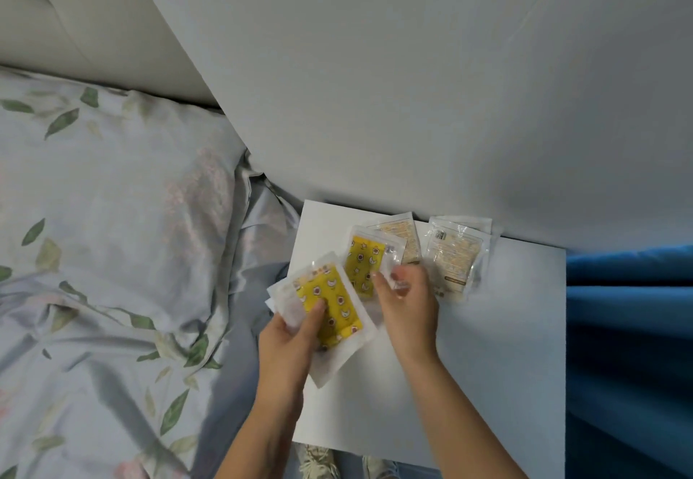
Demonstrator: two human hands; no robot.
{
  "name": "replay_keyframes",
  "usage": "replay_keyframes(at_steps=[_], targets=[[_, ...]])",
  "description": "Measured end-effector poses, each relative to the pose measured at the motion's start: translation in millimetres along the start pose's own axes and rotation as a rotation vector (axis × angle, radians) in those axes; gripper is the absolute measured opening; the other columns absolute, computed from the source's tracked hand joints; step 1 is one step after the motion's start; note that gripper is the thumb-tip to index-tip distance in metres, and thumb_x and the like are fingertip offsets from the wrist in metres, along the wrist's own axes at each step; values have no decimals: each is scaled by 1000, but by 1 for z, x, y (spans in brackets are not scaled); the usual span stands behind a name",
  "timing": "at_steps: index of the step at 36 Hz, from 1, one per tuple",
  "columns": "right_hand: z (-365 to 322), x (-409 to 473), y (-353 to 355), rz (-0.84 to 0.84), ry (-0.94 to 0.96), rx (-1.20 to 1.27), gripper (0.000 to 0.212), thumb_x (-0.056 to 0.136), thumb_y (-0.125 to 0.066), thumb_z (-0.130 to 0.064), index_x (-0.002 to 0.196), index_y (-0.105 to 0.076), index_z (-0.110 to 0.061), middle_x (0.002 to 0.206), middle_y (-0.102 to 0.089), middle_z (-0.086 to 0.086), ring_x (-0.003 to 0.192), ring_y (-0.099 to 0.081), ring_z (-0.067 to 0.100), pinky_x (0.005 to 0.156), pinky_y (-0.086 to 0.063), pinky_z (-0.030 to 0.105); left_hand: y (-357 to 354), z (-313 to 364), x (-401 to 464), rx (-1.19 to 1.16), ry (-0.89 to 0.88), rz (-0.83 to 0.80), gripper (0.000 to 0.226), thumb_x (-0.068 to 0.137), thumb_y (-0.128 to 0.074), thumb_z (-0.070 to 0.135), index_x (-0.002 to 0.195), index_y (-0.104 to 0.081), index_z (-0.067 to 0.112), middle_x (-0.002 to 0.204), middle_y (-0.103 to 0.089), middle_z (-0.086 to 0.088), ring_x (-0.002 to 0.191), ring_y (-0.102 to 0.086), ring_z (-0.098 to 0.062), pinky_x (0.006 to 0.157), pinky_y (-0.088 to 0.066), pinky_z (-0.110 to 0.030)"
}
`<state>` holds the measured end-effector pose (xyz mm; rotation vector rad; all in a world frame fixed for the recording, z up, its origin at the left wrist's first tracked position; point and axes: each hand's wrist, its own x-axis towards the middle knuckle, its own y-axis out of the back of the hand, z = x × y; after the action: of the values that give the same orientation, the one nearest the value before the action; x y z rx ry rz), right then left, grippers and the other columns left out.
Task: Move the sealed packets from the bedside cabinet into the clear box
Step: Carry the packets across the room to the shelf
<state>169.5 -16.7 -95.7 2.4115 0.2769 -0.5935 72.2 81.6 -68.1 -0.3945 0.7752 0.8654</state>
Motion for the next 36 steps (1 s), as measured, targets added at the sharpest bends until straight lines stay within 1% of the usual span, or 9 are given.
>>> replay_keyframes(at_steps=[4,7,11,14,18,22,28,31,36], targets=[[-10,13,-30,39,-45,-420,98,69,-74,-56,142,-27,-10,146,-32,11,136,-30,30,102,-37,39,12,0,1,0,-11,17,13,87,-65,15,99,-69,13,89,-76,-2,82,-73,-19,66,-56,-28],[-8,19,-44,74,-16,-506,110,66,-75,-57,146,-16,-11,148,-26,13,135,-34,32,101,-41,41,19,-3,1,36,-36,25,9,86,-66,11,92,-69,17,86,-77,0,78,-74,-17,61,-57,-25],[-10,21,-47,28,-19,-326,101,76,-78,-31,149,-11,-12,147,-34,10,130,-45,29,90,-48,36,27,-9,0,49,-43,27,12,84,-67,9,95,-69,13,88,-76,-4,79,-74,-22,67,-59,-32],[-8,22,-41,12,1,-239,94,81,-74,-14,150,-11,-14,110,-63,6,104,-64,25,76,-48,27,30,-11,-1,41,-52,12,17,83,-67,6,100,-69,9,91,-76,-9,81,-73,-26,67,-60,-35],[-7,30,-32,35,76,-225,90,77,-75,-3,148,-22,-15,147,-37,8,135,-39,24,102,-39,28,32,-13,-2,13,-69,18,17,84,-66,6,100,-69,9,91,-76,-9,81,-73,-27,65,-60,-33],[-10,37,-26,40,107,-262,79,78,-70,2,144,-31,-13,145,-35,9,131,-37,23,98,-32,22,32,-11,-2,-39,-66,20,16,84,-65,8,100,-69,11,91,-76,-6,82,-73,-24,68,-60,-34],[-8,41,-18,66,-152,248,39,79,-59,7,111,-54,-15,108,-70,10,93,-68,22,88,-54,41,32,-8,2,-76,-73,40,20,82,-67,11,102,-69,11,94,-76,-8,87,-73,-28,78,-57,-41],[-6,44,-13,145,-122,212,37,82,-51,8,111,-52,-17,107,-70,11,94,-67,25,88,-53,41,32,-5,2,-87,-77,26,19,85,-65,9,104,-68,10,94,-76,-7,85,-73,-26,73,-60,-36],[-6,57,-7,214,-151,-6,29,86,-46,5,114,-51,6,115,-58,21,106,-57,36,76,-41,30,31,-3,3,-69,-94,19,22,84,-65,11,106,-67,11,95,-76,-7,86,-73,-26,77,-58,-39]])
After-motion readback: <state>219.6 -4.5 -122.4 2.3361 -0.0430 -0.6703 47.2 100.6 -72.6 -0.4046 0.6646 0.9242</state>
